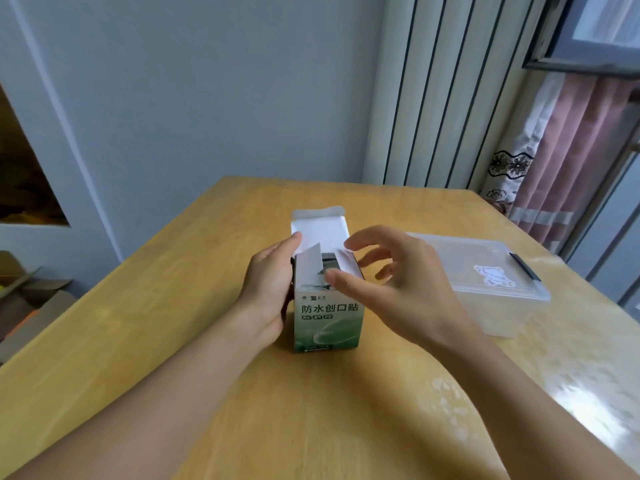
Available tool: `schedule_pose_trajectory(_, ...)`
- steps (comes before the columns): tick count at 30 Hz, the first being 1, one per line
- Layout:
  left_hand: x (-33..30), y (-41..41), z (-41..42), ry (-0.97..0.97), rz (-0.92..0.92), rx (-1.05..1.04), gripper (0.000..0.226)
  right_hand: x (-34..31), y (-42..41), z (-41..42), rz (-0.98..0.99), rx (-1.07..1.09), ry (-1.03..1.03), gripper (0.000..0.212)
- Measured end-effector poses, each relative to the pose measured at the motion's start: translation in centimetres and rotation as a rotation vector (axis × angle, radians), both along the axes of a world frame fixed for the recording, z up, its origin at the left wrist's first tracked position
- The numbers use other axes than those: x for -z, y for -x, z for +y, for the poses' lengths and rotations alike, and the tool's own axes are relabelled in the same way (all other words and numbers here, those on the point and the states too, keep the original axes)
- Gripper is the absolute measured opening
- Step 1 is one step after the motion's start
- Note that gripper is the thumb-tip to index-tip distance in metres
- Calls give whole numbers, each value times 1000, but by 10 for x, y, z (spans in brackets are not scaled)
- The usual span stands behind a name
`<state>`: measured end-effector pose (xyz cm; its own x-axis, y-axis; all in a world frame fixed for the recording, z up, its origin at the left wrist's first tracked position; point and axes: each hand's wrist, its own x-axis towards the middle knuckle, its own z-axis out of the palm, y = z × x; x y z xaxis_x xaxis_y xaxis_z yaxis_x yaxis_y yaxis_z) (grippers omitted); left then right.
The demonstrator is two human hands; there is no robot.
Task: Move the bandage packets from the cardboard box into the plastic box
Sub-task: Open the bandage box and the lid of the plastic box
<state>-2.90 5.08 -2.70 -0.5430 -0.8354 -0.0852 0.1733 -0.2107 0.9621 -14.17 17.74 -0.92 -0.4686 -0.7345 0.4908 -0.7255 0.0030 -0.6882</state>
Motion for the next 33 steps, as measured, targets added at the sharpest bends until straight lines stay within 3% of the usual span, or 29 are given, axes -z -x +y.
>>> schedule_pose_trajectory(3, 0, 4, 5, 145, 55, -59, 22, 2, -4, -4, 15, 50, 16, 24)
schedule_pose_trajectory(6, -1, -1, 4, 458, 129, -34, 49, -1, 1, -4, -199, 92, 96, 25)
schedule_pose_trajectory(8, -1, -6, 4, 700, 26, 109, 61, -4, 6, -2, -327, 112, 134, 31)
schedule_pose_trajectory(10, 3, -7, 6, 890, -122, 159, 58, -6, 11, -1, -416, 111, 164, 28)
schedule_pose_trajectory(15, 10, 2, 5, 714, -93, 51, 27, -8, 13, -3, -504, 25, 120, 18)
schedule_pose_trajectory(18, 9, 5, 4, 682, -17, 35, 24, -5, 13, -2, -270, 70, 48, 20)
schedule_pose_trajectory(21, 12, 7, 2, 660, -18, -50, 34, -4, 13, 0, 163, 152, -14, 19)
schedule_pose_trajectory(23, 15, 8, 2, 640, -14, -81, 37, -3, 13, 2, 331, 141, -62, 20)
schedule_pose_trajectory(26, 17, 11, 2, 644, -7, -195, 32, -18, 28, 11, 284, 289, 26, 25)
schedule_pose_trajectory(29, 20, 14, 1, 693, 5, -308, 38, -26, 88, 42, 216, 787, 88, 46)
schedule_pose_trajectory(31, 21, 18, -2, 675, -21, -318, 43, -18, 126, 70, 130, 1044, -146, 61)
schedule_pose_trajectory(33, 20, 19, -2, 660, -32, -297, 55, -7, 139, 87, -85, 1026, -344, 63)
